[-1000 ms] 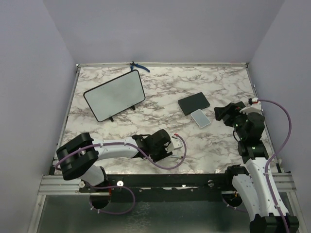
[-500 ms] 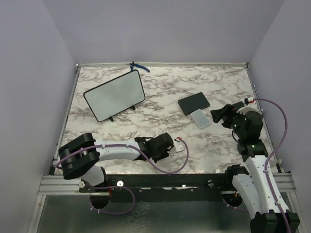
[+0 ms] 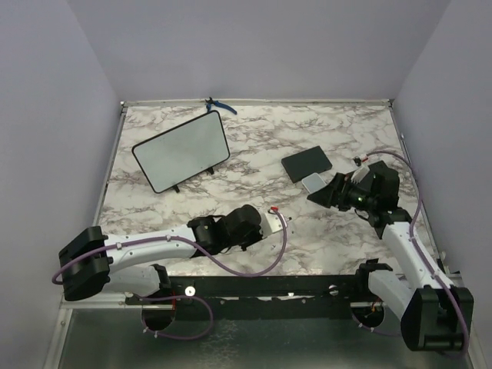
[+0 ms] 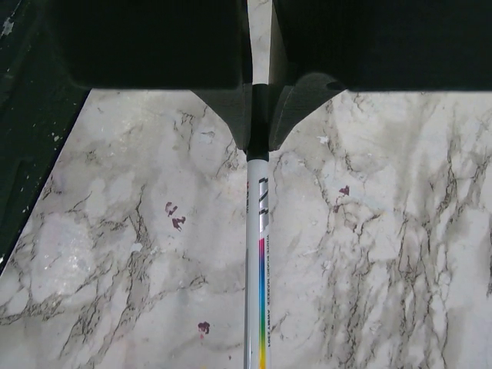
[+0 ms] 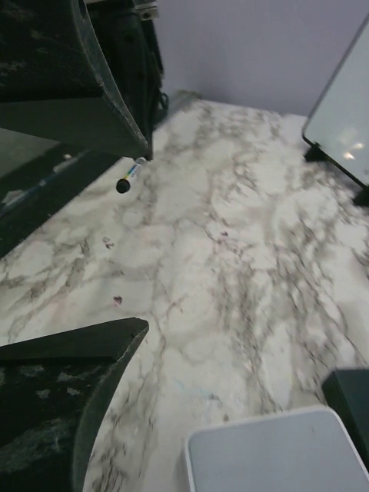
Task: Write a sentence on the whiteboard
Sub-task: Pass from the left arm to the right
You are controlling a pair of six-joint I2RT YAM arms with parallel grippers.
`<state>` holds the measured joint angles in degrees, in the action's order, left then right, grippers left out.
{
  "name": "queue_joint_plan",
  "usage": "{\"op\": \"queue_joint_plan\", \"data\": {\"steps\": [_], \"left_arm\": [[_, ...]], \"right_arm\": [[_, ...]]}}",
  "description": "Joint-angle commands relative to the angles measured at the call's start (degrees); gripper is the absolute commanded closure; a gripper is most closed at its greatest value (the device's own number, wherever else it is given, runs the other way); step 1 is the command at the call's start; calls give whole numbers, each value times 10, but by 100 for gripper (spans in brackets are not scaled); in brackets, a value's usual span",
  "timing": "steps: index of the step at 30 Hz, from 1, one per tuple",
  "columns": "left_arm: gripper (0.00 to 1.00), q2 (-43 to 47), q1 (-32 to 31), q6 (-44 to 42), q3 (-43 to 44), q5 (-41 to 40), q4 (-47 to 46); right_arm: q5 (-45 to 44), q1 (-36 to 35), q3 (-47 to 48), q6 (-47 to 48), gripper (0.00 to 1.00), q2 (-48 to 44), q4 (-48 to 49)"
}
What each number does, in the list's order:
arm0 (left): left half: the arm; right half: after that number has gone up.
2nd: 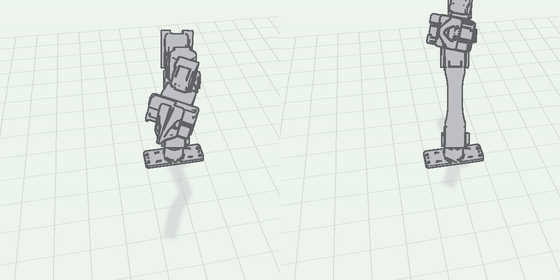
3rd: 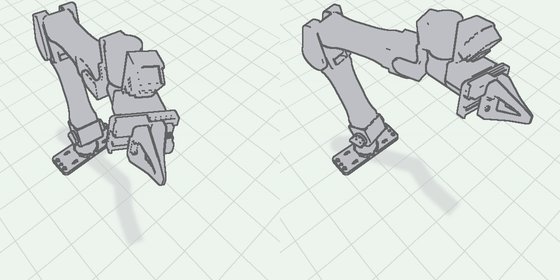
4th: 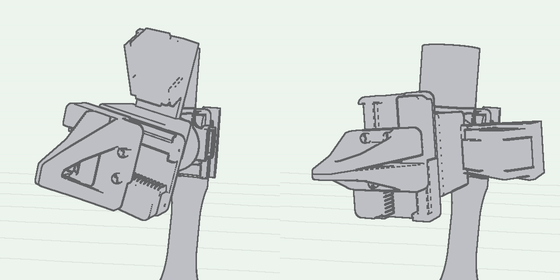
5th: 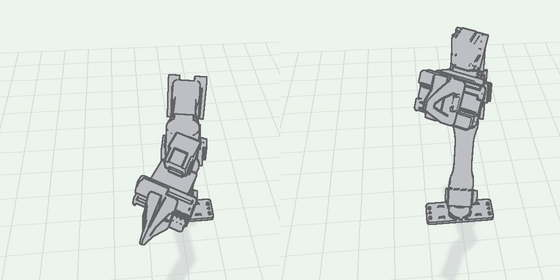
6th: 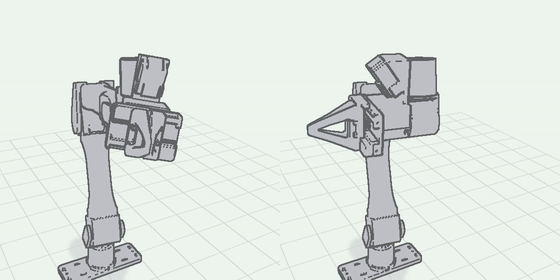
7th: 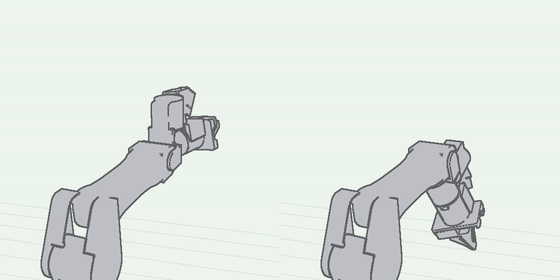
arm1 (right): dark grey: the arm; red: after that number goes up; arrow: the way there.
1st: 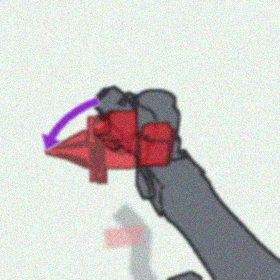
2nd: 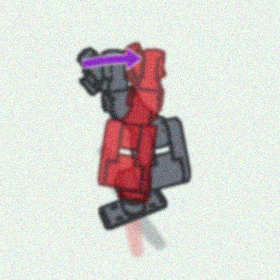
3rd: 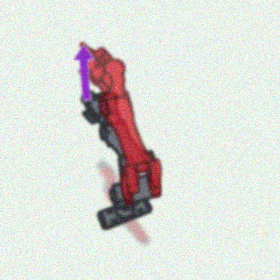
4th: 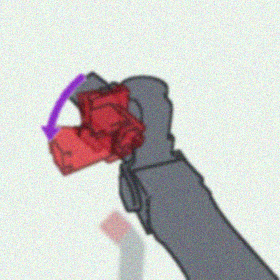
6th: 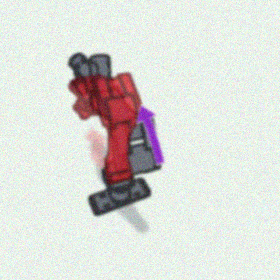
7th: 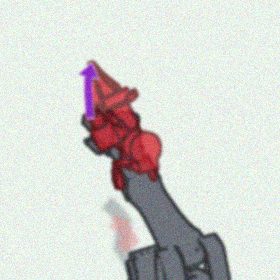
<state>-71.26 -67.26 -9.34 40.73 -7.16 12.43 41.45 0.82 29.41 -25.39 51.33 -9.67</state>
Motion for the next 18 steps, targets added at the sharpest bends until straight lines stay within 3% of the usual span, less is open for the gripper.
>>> {"op": "queue_joint_plan", "data": {"steps": [1,8,12,18], "left_arm": [[100,25,-2,0,-11,-8,-15],[100,49,-2,0,-8,20,-20],[100,64,-2,-1,-9,29,-23],[100,75,-2,2,-8,40,-30]], "right_arm": [[238,-4,-34,-58,11,60,105],[223,-139,6,-50,16,127,105],[214,-146,37,-16,22,157,61],[222,-178,34,-45,32,195,127]]}}
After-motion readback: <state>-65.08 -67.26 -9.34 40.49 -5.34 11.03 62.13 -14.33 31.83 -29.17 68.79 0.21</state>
